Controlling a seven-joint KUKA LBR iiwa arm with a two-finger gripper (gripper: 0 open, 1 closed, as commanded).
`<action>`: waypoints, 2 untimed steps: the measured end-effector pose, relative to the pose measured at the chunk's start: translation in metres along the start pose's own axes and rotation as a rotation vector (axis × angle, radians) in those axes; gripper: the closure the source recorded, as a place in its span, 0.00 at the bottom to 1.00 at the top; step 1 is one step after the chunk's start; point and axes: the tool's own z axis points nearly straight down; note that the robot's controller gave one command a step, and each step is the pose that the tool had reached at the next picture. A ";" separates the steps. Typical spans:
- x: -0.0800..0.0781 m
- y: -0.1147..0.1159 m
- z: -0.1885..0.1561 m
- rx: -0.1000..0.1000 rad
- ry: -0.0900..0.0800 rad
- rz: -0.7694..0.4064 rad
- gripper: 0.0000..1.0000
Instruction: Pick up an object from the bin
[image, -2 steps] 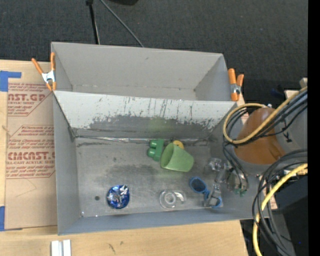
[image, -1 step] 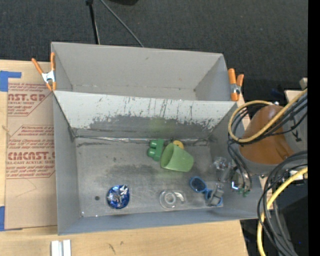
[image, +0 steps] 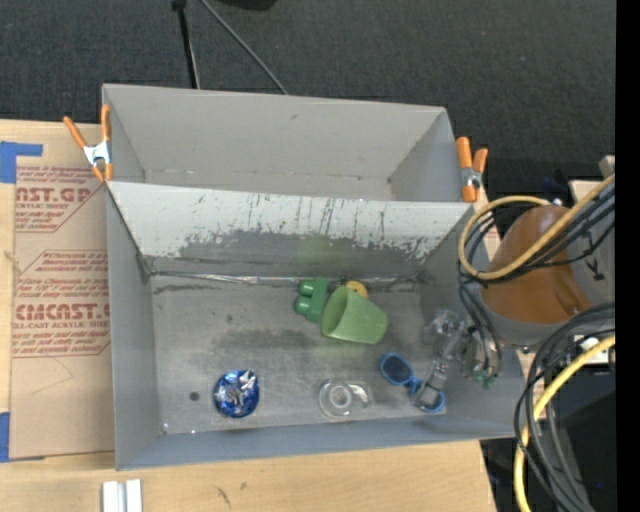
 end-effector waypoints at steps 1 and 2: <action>0.004 -0.001 0.038 0.001 0.003 0.222 0.00; 0.005 -0.001 0.039 0.002 0.001 0.221 0.00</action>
Offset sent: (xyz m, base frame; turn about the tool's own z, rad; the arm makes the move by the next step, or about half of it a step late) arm -0.0034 0.0003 -0.0361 0.2222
